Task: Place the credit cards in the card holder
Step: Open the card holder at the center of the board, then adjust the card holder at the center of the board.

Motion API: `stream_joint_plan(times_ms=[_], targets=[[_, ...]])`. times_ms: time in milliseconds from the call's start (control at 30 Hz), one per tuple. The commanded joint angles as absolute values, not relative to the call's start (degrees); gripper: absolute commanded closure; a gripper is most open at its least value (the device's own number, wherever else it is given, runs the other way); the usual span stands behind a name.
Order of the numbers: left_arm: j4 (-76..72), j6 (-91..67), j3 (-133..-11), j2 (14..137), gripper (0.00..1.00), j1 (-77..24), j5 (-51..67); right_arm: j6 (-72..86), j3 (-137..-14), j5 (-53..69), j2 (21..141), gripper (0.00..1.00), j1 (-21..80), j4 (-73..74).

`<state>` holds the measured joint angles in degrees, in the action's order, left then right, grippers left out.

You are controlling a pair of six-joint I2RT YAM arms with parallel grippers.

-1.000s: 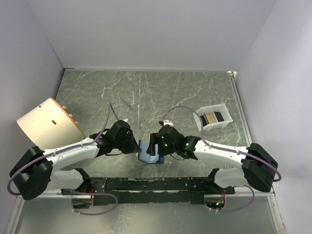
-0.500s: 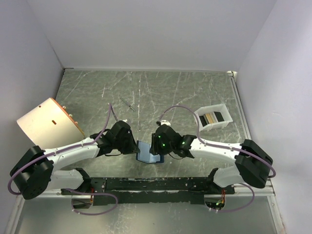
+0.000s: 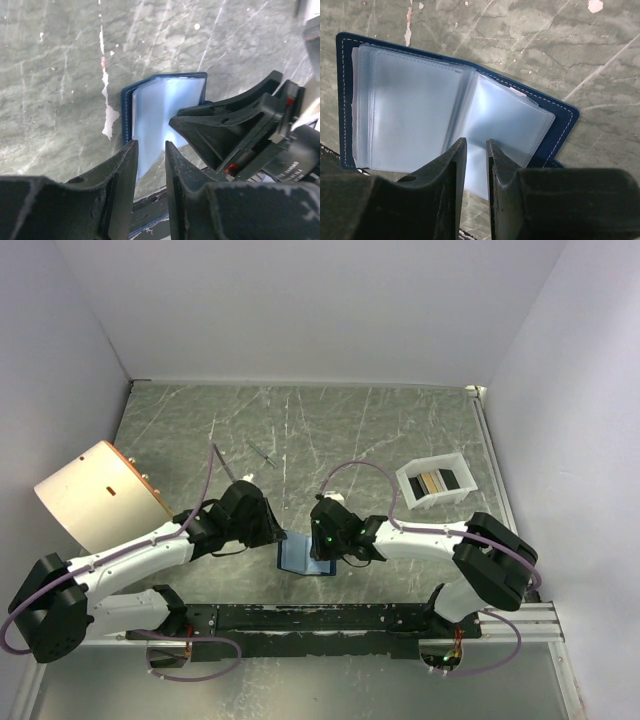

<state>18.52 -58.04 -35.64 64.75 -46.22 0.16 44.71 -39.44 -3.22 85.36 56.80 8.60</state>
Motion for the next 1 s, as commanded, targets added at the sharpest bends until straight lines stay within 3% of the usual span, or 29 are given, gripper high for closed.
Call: stream_joint_plan(times_ms=[0, 333, 500, 633, 967], targets=[[17.98, -56.43, -38.35, 64.55, 0.62, -46.23, 1.39, 44.3, -40.85, -3.86, 84.54, 0.77, 56.89, 10.11], [14.76, -54.13, -37.57, 64.91, 0.62, -46.23, 5.35, 42.73, -45.97, -5.26, 80.53, 0.72, 56.16, 14.37], [11.38, -50.68, -35.67, 63.55, 0.57, -46.2, 6.82, 39.33, -48.71, -7.46, 80.16, 0.68, 53.65, 16.33], [6.27, -48.62, -34.82, 67.51, 0.62, -46.29, 11.09, 37.39, -50.64, -7.73, 79.53, 0.68, 50.92, 17.93], [2.27, -45.22, -40.27, 80.45, 0.7, -46.27, 15.92, 25.52, -56.94, -9.61, 79.47, 0.63, 31.49, 25.64]])
